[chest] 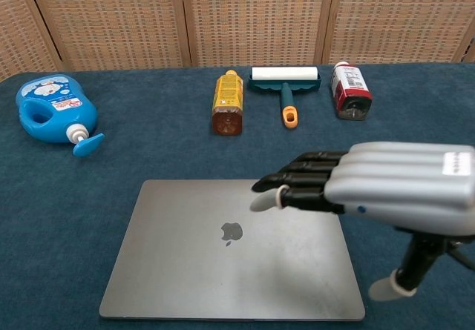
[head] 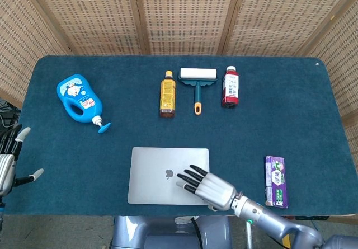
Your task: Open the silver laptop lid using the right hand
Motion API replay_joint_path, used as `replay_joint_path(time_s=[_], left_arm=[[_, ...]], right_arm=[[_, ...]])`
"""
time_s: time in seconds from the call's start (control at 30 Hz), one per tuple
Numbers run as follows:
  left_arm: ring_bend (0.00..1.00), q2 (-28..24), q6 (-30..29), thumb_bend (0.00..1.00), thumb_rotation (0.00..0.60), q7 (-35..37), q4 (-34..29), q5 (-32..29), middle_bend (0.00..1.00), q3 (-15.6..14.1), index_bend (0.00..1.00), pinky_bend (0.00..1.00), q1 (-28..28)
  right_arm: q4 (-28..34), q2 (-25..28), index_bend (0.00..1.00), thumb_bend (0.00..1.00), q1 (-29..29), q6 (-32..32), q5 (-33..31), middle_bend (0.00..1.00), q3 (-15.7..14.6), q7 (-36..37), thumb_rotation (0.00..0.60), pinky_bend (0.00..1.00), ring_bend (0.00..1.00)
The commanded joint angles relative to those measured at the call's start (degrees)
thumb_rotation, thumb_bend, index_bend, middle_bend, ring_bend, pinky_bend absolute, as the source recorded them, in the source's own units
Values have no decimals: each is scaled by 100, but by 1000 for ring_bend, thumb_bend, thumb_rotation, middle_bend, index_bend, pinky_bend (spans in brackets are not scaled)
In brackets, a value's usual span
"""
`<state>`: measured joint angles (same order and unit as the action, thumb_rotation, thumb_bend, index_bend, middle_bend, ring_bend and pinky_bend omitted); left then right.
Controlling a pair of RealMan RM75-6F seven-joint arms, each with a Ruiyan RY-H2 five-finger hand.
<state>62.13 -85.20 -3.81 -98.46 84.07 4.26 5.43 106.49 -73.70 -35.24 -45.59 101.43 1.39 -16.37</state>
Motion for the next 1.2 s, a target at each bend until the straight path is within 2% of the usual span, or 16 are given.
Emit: replay_joint_path(time_s=[0.03, 0.17, 0.5, 0.87, 1.2], left_arm=[[0, 33, 80, 0, 600, -74, 23, -83, 0, 22, 0, 0, 43], [0, 93, 185, 0, 600, -177, 52, -195, 0, 50, 0, 0, 102], [0, 191, 289, 0, 600, -410, 85, -445, 0, 126, 0, 0, 179], [0, 229, 375, 0, 600, -462, 144, -619, 0, 175, 0, 0, 237], [0, 212, 397, 0, 600, -398, 159, -675, 0, 186, 0, 0, 252]], right_arm=[[-18, -483, 62, 0, -298, 444, -414, 50, 145, -501, 600, 0, 0], [-252, -913, 80, 0, -529, 811, -881, 58, 287, -968, 600, 0, 0], [-838, -1726, 106, 11, -864, 977, -1726, 69, 421, -1460, 600, 0, 0], [-1134, -2212, 123, 29, -1069, 782, -1904, 80, 281, -1527, 600, 0, 0], [-1412, -2563, 134, 104, -1201, 642, -2132, 87, 214, -1674, 600, 0, 0]])
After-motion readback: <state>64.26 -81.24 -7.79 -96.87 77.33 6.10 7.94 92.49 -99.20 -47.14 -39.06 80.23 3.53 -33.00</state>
